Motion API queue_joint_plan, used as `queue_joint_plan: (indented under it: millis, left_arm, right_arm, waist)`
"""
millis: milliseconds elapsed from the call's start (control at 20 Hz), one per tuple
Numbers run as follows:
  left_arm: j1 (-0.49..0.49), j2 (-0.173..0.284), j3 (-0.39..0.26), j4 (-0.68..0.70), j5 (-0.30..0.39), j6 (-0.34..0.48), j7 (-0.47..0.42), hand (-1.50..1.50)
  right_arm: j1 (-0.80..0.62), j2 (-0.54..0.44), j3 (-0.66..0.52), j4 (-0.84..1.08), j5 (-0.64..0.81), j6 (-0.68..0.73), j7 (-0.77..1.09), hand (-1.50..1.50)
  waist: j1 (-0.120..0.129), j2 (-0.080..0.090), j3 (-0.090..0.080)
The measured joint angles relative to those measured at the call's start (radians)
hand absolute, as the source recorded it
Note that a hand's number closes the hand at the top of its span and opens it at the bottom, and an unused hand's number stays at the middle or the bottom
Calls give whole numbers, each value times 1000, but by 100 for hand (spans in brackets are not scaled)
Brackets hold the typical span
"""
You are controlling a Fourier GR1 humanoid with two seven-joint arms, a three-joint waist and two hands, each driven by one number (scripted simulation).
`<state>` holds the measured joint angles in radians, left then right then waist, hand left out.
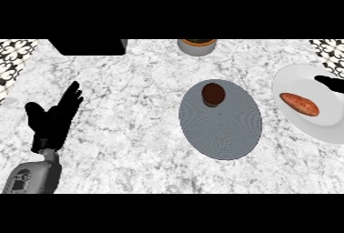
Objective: Pick the sweet potato from the placemat and place it in the plate
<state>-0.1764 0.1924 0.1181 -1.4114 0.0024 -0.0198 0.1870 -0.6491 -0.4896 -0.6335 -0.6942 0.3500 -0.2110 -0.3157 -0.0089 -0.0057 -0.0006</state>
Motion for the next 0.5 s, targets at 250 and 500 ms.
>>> queue_joint_plan:
  millis: [250, 500]
  left_arm:
    - [14, -3, 4, -3, 5, -6, -15, 0]
    - [15, -12, -3, -24, -4, 1, 5, 0]
  right_arm:
    - [69, -20, -55, -24, -133, 170, 14, -150]
    - [162, -44, -60, -82, -217, 252, -1, -150]
  waist:
    - [1, 2, 0]
    - [5, 4, 0]
